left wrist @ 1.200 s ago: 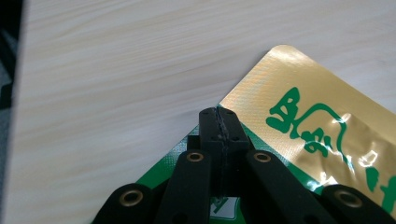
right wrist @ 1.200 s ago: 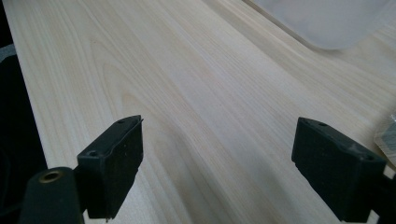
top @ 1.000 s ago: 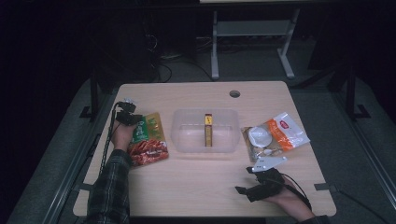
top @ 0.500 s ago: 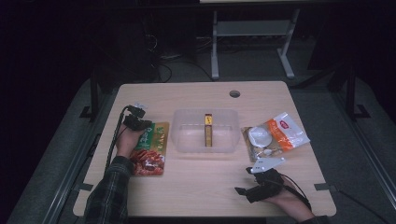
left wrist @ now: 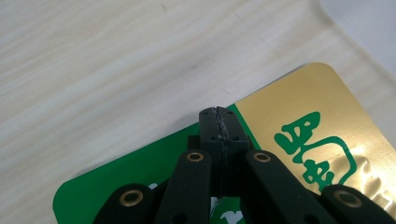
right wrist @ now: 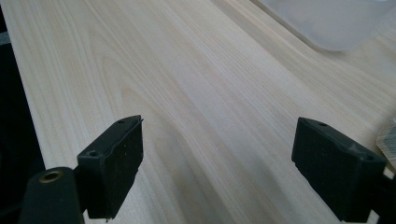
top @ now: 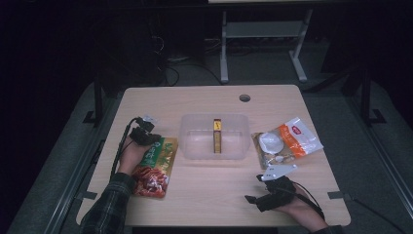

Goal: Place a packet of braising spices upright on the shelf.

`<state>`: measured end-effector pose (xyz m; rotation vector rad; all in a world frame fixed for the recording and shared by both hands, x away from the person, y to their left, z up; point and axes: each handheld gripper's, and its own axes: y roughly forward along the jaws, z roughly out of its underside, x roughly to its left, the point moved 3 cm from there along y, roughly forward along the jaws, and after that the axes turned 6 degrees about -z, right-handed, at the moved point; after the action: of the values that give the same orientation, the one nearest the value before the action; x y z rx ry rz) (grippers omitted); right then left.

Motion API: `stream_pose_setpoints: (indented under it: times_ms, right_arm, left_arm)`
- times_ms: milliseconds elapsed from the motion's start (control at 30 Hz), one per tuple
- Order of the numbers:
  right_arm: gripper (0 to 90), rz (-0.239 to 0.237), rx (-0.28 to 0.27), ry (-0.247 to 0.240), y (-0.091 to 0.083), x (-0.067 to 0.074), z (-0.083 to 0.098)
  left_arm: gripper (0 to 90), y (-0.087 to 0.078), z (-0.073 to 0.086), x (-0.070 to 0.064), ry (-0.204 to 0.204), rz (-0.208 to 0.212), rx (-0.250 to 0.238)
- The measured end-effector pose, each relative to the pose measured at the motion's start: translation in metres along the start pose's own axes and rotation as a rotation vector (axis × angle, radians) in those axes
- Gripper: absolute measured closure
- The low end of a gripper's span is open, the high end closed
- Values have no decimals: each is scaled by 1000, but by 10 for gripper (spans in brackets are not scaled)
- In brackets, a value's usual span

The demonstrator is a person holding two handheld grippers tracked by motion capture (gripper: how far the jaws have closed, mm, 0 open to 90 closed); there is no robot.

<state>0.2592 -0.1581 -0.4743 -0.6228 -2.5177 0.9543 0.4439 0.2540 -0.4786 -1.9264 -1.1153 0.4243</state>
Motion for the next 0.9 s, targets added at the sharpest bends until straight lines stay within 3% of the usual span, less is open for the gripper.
stream_pose_setpoints:
  times_ms: [100, 433, 900]
  right_arm:
    - [162, 2, -1, -3, 0, 0, 0]
    - [163, 9, 1, -7, 0, 0, -1]
    - [162, 13, 6, -15, 1, 0, -1]
  left_arm:
    - [900, -4, 5, -6, -11, 29, -3]
    - [900, -20, 19, -34, 53, 76, 8]
    - [900, -40, 36, -94, 168, 211, -7]
